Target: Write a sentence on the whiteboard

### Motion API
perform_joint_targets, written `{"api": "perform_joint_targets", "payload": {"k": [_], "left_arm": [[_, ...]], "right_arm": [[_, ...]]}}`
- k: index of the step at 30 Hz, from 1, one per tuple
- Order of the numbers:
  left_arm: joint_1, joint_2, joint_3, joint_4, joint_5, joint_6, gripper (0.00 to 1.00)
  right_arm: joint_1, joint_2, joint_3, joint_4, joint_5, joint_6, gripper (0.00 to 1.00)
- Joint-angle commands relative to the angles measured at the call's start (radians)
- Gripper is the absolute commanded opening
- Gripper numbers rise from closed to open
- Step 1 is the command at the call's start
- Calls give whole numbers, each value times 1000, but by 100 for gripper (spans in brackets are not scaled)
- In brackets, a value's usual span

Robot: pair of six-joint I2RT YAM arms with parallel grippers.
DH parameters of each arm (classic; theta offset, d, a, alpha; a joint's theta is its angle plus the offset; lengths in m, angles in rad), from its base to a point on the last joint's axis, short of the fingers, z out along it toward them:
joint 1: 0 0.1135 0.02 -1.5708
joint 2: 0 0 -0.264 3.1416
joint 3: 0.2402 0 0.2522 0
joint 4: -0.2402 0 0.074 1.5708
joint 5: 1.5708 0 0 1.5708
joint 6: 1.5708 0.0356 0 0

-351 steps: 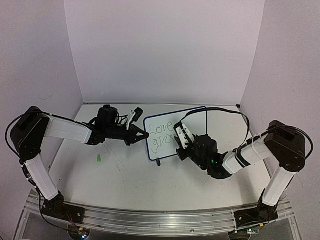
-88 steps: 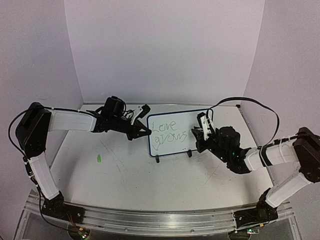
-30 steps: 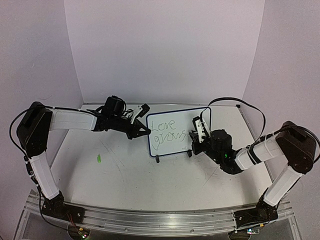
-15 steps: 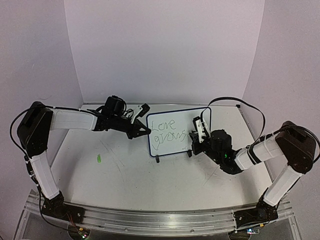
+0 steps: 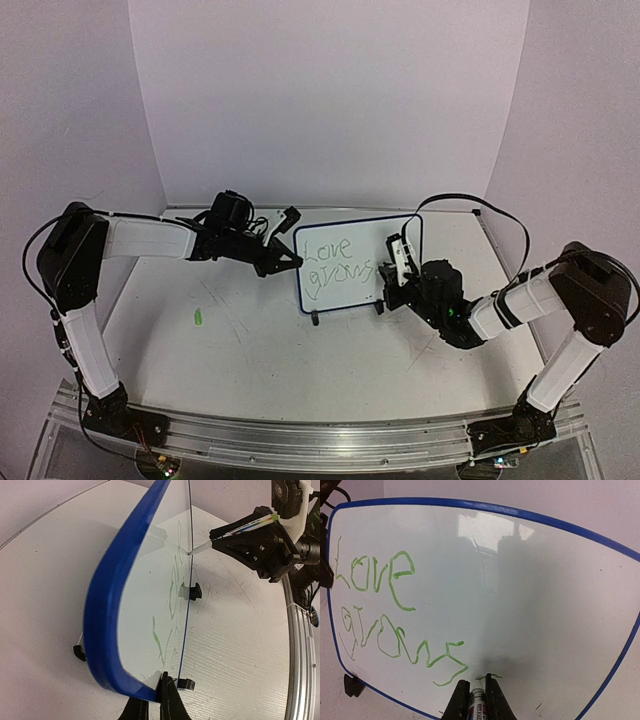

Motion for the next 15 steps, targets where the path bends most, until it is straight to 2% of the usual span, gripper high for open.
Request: {"api": "perform_joint_targets", "payload": {"k": [1,15], "left_arm": [[33,93,-18,-133,-218,116,0],[44,96,-20,-139,-200,117,0]], "right_arm": [[-13,21,-2,6,26,18,0],[-41,0,-14,5,73,26,0]]}}
